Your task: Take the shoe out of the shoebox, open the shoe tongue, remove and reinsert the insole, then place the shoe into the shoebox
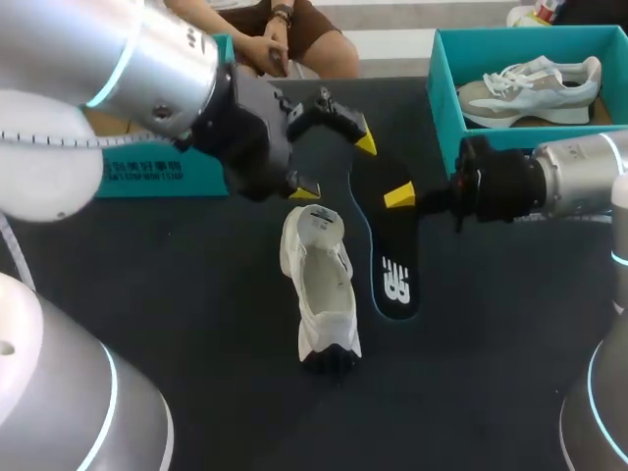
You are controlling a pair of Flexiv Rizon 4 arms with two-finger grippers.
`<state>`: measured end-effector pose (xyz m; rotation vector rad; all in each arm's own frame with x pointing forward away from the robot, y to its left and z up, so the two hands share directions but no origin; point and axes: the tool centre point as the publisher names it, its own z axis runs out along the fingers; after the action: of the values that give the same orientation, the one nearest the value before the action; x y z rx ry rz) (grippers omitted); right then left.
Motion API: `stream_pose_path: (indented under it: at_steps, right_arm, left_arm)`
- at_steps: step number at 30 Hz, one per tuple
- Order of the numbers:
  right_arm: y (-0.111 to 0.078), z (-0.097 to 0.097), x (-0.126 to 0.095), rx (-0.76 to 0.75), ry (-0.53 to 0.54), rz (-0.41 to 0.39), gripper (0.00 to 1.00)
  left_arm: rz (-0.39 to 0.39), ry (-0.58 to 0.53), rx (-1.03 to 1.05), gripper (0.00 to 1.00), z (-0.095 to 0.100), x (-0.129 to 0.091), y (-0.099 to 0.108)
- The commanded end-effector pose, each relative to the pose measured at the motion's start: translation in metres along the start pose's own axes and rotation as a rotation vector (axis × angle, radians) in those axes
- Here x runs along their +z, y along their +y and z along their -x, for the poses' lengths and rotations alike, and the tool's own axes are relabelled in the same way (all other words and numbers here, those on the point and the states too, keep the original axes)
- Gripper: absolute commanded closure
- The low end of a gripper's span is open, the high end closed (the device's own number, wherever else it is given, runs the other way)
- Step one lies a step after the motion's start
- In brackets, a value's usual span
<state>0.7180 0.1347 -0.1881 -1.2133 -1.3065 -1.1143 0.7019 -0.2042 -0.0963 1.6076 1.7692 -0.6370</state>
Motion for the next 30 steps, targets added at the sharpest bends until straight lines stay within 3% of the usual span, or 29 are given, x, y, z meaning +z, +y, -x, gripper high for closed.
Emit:
stream_pose_path:
  at_steps: [1,11,19,30]
  right_arm:
    - [-0.001,-0.003,-0.003,-0.001,-0.007,0.005,1.00]
    - [0.002,-0.002,-0.011,-0.008,-0.009,0.030,1.00]
    - [0.002,0.000,-0.012,0.000,-0.008,0.031,1.00]
    - [0.003,-0.004,-0.012,0.000,-0.010,0.043,1.00]
  left_arm:
    - [-0.009,-0.351,-0.051,0.00,-0.020,0.016,-0.001]
    - [0.065,-0.542,-0.110,0.00,-0.050,0.021,0.018]
    - [0.096,-0.676,-0.114,0.00,-0.060,0.022,0.025]
    - [0.102,-0.655,-0.145,0.00,-0.061,0.023,0.025]
